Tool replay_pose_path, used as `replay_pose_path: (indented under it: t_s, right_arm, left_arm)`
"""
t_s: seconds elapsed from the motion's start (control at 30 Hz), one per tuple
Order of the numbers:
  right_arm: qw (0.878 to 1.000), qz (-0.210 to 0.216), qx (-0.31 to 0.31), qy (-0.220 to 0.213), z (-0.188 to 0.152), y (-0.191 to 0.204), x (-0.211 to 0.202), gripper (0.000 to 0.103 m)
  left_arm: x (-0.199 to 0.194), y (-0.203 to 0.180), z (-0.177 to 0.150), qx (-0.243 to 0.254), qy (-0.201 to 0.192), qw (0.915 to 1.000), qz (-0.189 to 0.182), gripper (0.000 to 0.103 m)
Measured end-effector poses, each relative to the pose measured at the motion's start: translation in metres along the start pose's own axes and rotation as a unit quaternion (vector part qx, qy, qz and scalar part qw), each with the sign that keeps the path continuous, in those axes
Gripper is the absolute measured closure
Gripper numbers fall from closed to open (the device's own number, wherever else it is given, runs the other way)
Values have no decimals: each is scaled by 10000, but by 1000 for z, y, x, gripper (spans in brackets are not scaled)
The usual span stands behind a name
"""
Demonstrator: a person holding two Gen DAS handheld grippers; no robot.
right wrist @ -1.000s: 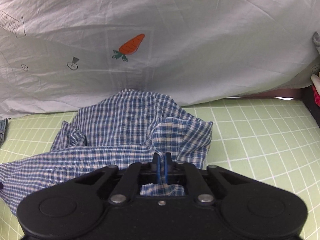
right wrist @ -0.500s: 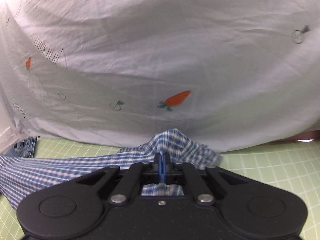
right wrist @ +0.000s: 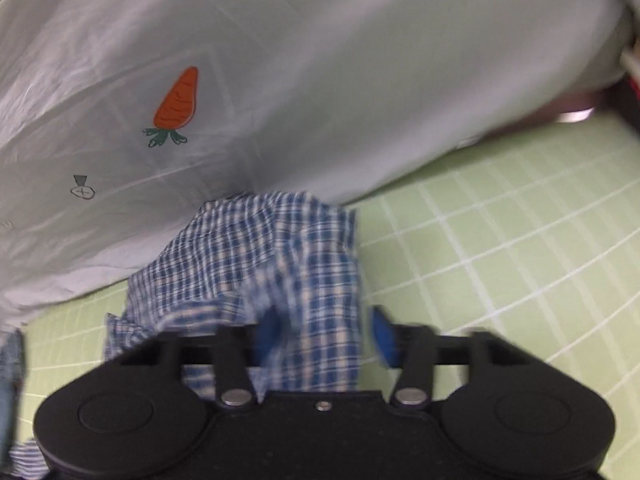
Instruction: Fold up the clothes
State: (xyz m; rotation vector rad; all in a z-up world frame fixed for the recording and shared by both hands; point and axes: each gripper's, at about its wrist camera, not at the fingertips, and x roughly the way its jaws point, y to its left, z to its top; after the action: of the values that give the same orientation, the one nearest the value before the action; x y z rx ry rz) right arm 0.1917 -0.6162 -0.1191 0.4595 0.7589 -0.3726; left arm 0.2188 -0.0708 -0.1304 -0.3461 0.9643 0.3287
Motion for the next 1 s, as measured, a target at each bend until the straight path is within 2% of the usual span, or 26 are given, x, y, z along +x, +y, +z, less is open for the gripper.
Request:
replay_pose_path:
  t_s: [0.03, 0.13, 0.23, 0.3, 0.37, 0.4, 0.43, 0.5, 0.6, 0.67, 0.77, 0.9, 0.93, 1.0]
  right_arm:
    - [9999, 85, 26, 58, 3, -2, 5, 101]
    - [9991, 330, 96, 229, 10, -9, 20, 101]
    - [9994, 157, -114, 278, 14, -8, 33, 101]
    - [9994, 56, -243, 225, 12, -8, 22, 100]
    - [9991, -45, -373, 172, 10, -8, 11, 97]
    - [9989, -96, -438, 145, 9, -8, 5, 88]
    - [9986, -146, -502, 119, 8, -8, 0, 73]
    - [9977, -247, -631, 65, 6, -9, -12, 62]
    - [9963, -398, -766, -1, -4, -14, -32, 61]
    - [9957, -497, -785, -29, -17, -23, -49, 60]
    - [9946, -646, -810, -66, -38, -36, -75, 60]
    - [9944, -823, -643, 135, -65, -66, -99, 59]
    - [9944, -856, -587, 190, -71, -72, -103, 58]
    - [9944, -870, -516, 320, -83, -77, -108, 56]
  left_arm:
    - [1, 1, 0, -9, -1, 10000, -2, 94]
    - [2, 1, -1, 3, -22, 10000, -34, 94]
    - [6, -2, -2, 86, -81, 9999, -5, 94]
    - [7, -4, 0, 76, -71, 9999, 1, 96]
    - [6, -6, 2, 55, -52, 10000, -14, 99]
    - [4, -8, 3, 60, -57, 10000, -34, 100]
    - [1, -12, 3, 103, -82, 9999, -105, 101]
    - [-9, -22, 3, 242, -158, 9991, -296, 101]
    - [-29, -52, -1, 627, -271, 9952, -707, 101]
    - [-45, -78, -13, 951, -241, 9892, -1093, 101]
    - [-68, -120, -39, 1449, -98, 9744, -1718, 101]
    - [-95, -170, -98, 1995, 358, 9461, -2527, 100]
    - [-101, -180, -114, 2142, 488, 9375, -2698, 96]
    - [-110, -194, -135, 2458, 692, 9264, -2768, 83]
